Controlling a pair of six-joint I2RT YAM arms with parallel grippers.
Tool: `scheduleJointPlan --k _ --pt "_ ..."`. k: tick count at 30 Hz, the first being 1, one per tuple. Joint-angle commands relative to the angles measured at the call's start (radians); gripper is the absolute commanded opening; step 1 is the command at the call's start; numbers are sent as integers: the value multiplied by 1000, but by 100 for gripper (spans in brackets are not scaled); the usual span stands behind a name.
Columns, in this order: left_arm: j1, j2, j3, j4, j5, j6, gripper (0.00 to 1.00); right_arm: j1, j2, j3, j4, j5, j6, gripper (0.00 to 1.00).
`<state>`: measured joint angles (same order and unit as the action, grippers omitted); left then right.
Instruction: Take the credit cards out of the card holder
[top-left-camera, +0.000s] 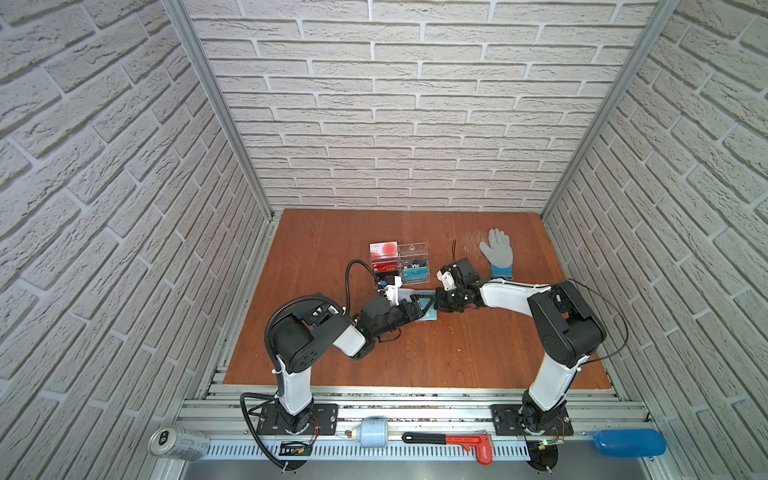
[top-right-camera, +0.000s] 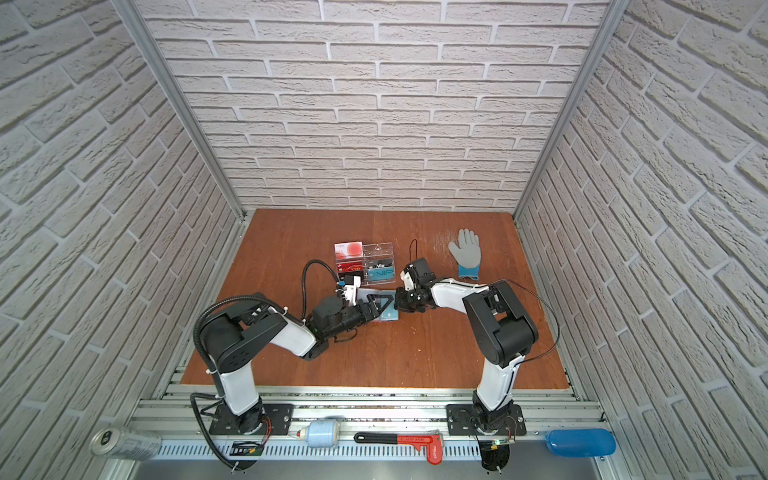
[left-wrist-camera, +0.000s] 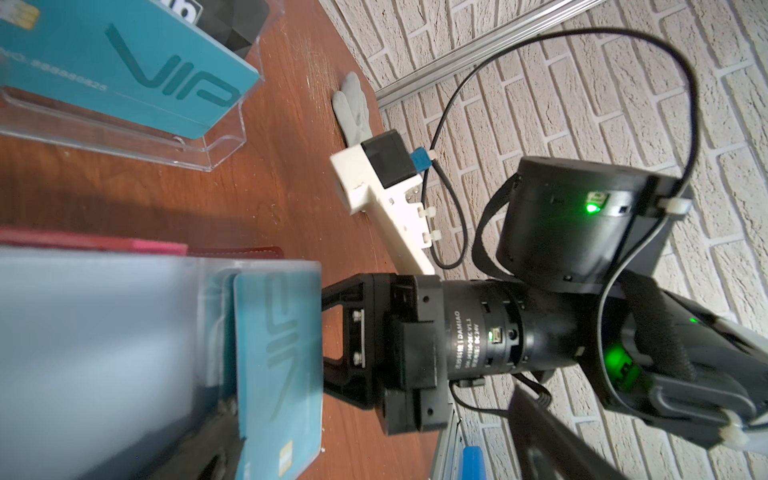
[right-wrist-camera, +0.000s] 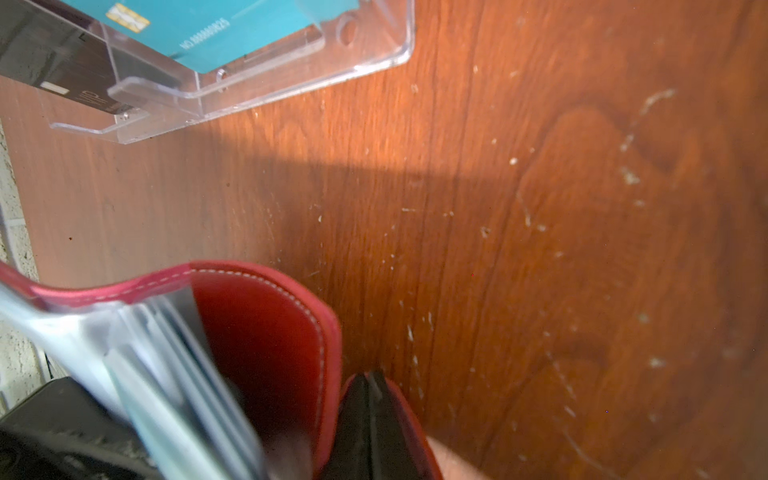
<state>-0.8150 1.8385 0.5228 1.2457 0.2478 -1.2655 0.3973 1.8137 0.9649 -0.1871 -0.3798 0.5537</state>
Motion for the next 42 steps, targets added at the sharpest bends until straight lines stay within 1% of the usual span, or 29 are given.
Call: scheduleJointPlan --k 1,7,10,13,20,29,33,42 --pt "-44 -55 80 156 95 11 98 39 49 -22 -37 -22 -1 6" --pt "-47 -35 101 156 117 14 98 36 69 -23 -5 -74 14 6" --pt "-32 -21 98 156 128 6 98 32 67 -23 -12 -67 9 6" --pt "-21 7 97 156 162 -15 97 26 60 -19 -21 -62 5 6" --pt "-23 42 105 156 244 -19 97 23 77 6 -32 -60 -1 6" --pt "-14 64 115 156 345 35 96 15 90 15 -36 -74 -9 6" --pt "-6 75 109 156 348 41 95 11 87 18 -49 -63 -15 6" --pt "3 11 55 155 310 70 95 2 82 21 -77 -27 -26 6"
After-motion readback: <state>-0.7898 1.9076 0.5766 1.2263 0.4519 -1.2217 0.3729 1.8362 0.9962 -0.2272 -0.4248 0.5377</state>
